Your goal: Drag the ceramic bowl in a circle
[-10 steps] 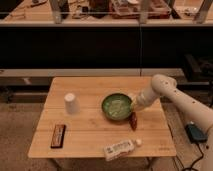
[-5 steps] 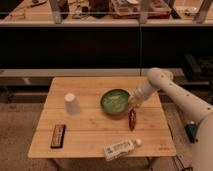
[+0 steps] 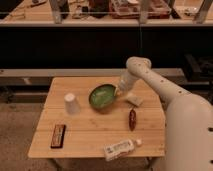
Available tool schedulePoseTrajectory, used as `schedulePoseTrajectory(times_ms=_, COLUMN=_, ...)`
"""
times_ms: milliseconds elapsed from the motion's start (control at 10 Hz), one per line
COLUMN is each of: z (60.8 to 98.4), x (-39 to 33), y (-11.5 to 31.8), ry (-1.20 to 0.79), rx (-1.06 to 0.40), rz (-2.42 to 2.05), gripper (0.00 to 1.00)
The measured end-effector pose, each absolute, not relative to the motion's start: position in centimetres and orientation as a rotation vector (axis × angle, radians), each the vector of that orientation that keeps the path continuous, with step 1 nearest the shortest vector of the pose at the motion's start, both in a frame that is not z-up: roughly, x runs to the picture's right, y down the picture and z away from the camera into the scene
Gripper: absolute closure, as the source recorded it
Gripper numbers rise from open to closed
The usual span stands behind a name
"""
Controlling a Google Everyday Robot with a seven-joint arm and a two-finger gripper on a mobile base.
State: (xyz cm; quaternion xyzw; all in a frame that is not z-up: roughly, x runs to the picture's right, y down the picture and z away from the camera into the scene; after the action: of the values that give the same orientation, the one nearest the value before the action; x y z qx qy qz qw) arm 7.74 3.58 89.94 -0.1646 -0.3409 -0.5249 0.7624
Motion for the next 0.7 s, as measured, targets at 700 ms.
schedulePoseTrajectory(times_ms=700, z=87.4, x=1.2, y=9.4, ry=-0.844, rx=-0.289, rz=-1.357, gripper=1.0)
